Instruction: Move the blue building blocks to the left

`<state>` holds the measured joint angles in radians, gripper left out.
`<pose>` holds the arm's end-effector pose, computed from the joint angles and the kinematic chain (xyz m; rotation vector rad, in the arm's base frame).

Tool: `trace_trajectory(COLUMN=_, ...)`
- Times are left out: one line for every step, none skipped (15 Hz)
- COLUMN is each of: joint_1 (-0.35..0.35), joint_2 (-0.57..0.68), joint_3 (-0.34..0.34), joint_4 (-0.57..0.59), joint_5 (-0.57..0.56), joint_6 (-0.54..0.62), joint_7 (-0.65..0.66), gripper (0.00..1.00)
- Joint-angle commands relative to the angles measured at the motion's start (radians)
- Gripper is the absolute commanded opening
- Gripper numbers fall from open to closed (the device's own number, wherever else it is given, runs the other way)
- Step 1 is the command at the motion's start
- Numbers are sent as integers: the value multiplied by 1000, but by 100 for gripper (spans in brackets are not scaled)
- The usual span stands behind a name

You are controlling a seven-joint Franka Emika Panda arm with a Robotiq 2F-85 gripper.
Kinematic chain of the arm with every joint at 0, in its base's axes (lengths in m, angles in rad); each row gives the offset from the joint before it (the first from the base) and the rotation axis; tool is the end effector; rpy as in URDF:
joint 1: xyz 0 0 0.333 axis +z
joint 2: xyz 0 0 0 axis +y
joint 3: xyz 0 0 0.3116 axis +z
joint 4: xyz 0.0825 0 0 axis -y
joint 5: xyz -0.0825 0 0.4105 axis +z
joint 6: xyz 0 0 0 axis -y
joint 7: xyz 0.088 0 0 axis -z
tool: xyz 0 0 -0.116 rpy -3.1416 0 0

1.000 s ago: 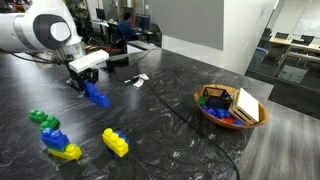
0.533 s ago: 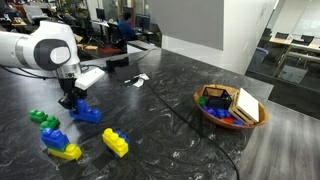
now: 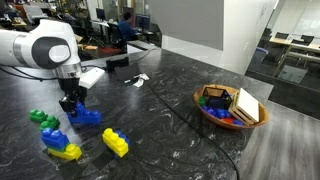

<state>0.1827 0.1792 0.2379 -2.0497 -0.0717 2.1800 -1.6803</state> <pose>0.5445 0.2382 0.3218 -1.5013 -2.7444 0.0690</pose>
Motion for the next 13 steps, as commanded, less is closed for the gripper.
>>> trace_trajectory(joint_1=-15, joint_2=-78, joint_3=-4, joint_4=-8, joint_5=33, joint_6=-58, joint_7=-14, gripper=95)
trace_trajectory(joint_1=-5, joint_2=-38, joint_3=-5, joint_4=5, joint_5=10, joint_6=-32, joint_7=1, gripper=77)
trace_trajectory(joint_1=-6, joint_2=-59, joint_3=-7, joint_4=5, joint_5=13, joint_6=-46, joint_7=1, gripper=84)
trace_trajectory(joint_1=-6, joint_2=-72, joint_3=-8, joint_4=2, joint_5=15, joint_6=-54, joint_7=0, gripper=91)
trace_trajectory(joint_1=-6, joint_2=-75, joint_3=-8, joint_4=1, joint_5=16, joint_6=-57, joint_7=0, gripper=95)
trace_trajectory(joint_1=-6, joint_2=-72, joint_3=-8, joint_4=1, joint_5=16, joint_6=-59, joint_7=1, gripper=96)
trace_trajectory(joint_1=-6, joint_2=-68, joint_3=-8, joint_4=0, joint_5=16, joint_6=-59, joint_7=1, gripper=96)
trace_trajectory(joint_1=-6, joint_2=-66, joint_3=-8, joint_4=0, joint_5=16, joint_6=-59, joint_7=1, gripper=96)
trace_trajectory(joint_1=-6, joint_2=-67, joint_3=-8, joint_4=0, joint_5=16, joint_6=-59, joint_7=1, gripper=96)
trace_trajectory(joint_1=-6, joint_2=-67, joint_3=-8, joint_4=0, joint_5=16, joint_6=-59, joint_7=1, gripper=96)
trace_trajectory(joint_1=-6, joint_2=-67, joint_3=-8, joint_4=0, joint_5=16, joint_6=-59, joint_7=1, gripper=96)
trace_trajectory(joint_1=-6, joint_2=-67, joint_3=-8, joint_4=0, joint_5=16, joint_6=-59, joint_7=1, gripper=96)
trace_trajectory(joint_1=-6, joint_2=-67, joint_3=-8, joint_4=0, joint_5=16, joint_6=-59, joint_7=1, gripper=96)
